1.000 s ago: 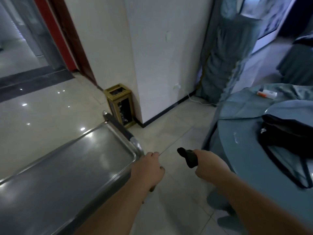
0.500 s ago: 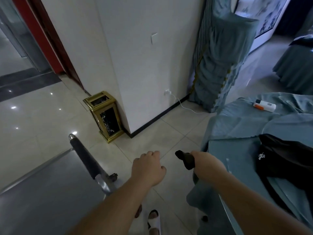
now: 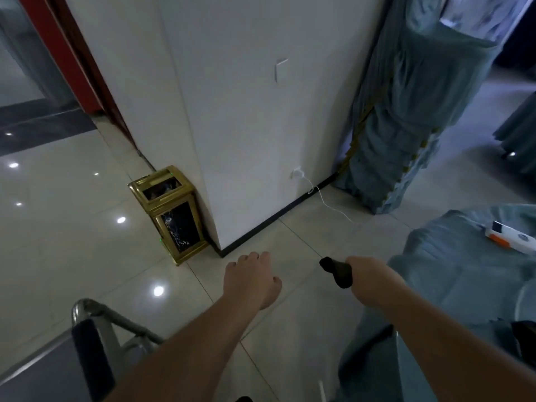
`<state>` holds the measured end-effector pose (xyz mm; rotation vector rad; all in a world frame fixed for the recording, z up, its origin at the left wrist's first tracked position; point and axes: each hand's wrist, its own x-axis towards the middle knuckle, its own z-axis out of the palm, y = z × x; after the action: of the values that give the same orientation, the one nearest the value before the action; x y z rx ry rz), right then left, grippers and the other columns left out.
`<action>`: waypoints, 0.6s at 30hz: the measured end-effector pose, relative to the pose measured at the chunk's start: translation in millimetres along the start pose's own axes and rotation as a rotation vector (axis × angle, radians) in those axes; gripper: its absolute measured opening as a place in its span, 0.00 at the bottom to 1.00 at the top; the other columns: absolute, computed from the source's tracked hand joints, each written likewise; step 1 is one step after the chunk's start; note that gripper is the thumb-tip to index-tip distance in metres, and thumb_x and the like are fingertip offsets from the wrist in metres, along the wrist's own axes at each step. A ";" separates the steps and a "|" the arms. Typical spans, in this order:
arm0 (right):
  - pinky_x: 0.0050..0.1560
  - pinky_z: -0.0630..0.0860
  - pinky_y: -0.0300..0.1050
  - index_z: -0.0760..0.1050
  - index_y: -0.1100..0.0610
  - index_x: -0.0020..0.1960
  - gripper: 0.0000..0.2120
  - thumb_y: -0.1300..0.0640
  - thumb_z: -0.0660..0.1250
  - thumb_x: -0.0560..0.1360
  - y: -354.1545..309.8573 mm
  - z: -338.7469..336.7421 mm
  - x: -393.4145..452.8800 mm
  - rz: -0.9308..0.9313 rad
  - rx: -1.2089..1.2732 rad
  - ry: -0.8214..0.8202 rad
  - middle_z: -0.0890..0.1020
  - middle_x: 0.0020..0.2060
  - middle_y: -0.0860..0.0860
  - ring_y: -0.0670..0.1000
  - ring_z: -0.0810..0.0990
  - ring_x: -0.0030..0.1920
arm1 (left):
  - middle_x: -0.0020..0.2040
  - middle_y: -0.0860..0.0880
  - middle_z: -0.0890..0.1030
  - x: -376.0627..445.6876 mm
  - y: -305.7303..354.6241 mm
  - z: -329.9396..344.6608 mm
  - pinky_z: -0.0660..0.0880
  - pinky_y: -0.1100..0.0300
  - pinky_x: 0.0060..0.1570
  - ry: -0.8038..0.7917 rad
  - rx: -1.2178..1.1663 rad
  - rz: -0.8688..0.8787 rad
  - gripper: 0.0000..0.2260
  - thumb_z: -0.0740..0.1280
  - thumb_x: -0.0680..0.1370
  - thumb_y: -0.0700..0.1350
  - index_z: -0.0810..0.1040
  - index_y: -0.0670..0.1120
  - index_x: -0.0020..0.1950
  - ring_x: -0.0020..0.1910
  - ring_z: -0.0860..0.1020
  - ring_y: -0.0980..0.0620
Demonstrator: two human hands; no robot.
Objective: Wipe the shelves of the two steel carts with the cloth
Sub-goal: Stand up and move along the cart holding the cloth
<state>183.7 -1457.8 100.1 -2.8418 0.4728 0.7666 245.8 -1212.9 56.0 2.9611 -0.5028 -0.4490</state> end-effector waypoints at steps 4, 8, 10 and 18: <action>0.45 0.76 0.44 0.71 0.52 0.49 0.02 0.57 0.63 0.81 -21.2 -24.0 89.9 -0.076 -0.032 -0.002 0.77 0.42 0.49 0.51 0.78 0.42 | 0.68 0.48 0.77 58.0 -22.8 -8.5 0.71 0.48 0.60 0.016 -0.035 -0.058 0.24 0.59 0.81 0.59 0.70 0.51 0.74 0.64 0.76 0.46; 0.43 0.72 0.42 0.73 0.54 0.52 0.09 0.50 0.58 0.84 -59.7 -53.1 179.2 -0.203 -0.012 -0.017 0.77 0.44 0.51 0.51 0.76 0.42 | 0.73 0.48 0.75 115.2 -50.8 -22.8 0.70 0.47 0.65 0.037 -0.065 -0.187 0.27 0.58 0.82 0.60 0.66 0.52 0.79 0.69 0.74 0.45; 0.59 0.77 0.48 0.74 0.57 0.61 0.12 0.50 0.60 0.85 -83.4 -69.7 220.4 -0.270 -0.021 -0.064 0.80 0.54 0.54 0.54 0.80 0.53 | 0.71 0.48 0.75 140.8 -64.8 -38.3 0.72 0.48 0.62 0.066 -0.067 -0.270 0.26 0.59 0.81 0.60 0.67 0.52 0.77 0.67 0.75 0.45; 0.55 0.77 0.49 0.70 0.53 0.57 0.05 0.57 0.62 0.82 -212.7 -144.8 311.8 -0.695 -0.366 -0.116 0.80 0.56 0.55 0.57 0.80 0.55 | 0.69 0.48 0.77 178.7 -123.1 -75.4 0.73 0.46 0.64 0.084 -0.173 -0.643 0.25 0.60 0.81 0.61 0.69 0.52 0.76 0.67 0.76 0.45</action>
<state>578.4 -1373.1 79.5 -2.9203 -0.7106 0.9143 467.6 -1153.5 60.8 2.8896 0.4923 -0.3858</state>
